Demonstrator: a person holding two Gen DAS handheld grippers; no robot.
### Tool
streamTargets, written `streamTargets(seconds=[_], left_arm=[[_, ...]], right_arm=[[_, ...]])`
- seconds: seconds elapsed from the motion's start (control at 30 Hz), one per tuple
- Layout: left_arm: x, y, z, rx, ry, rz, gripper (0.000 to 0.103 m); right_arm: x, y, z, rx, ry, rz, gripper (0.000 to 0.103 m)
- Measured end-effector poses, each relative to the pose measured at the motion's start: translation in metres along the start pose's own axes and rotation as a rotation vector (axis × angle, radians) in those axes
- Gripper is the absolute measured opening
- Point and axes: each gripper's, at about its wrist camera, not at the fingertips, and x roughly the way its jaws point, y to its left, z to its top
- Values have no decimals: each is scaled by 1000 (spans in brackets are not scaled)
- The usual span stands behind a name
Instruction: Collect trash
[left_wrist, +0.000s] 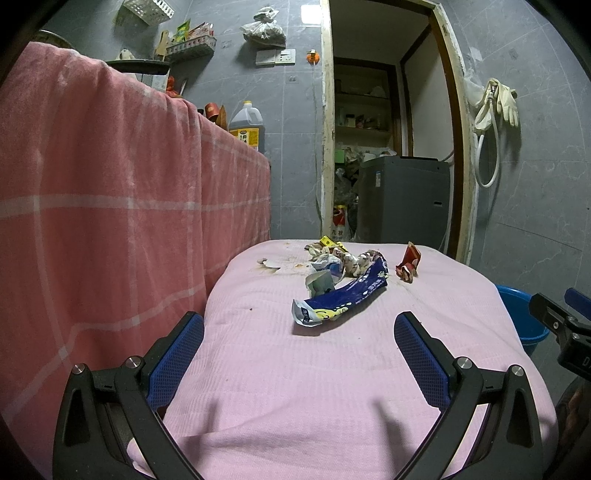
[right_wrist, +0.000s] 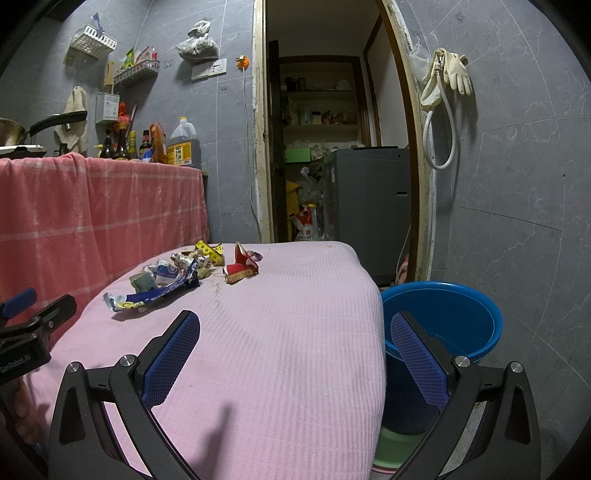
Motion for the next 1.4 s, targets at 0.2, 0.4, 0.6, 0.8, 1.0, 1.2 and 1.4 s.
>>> streamTargets(seconds=[0.2,0.4,0.6,0.8,1.0,1.2,1.4], left_arm=[[3,3,-2,-2,-2,7,101],[6,6,7,8,-16,17,101],[13,8,23,6,-42,19,101],[28,10,38,3,-39,0,101],[49,11,44,8,16,-19,101],[73,14,42,4,122,-39,101],[99,15,40,-6,290,-125,101]], right_arm=[[0,0,0,6,-1,0,103],[-1,-3,0,13,-13,3,103],[4,0,19,11,-50,11,103],[20,4,48,-34,-104,25,103],[45,5,64,-62,-92,53,103],[70,9,71,-78,-49,87,103],[112,12,72,-83,81,127,103]])
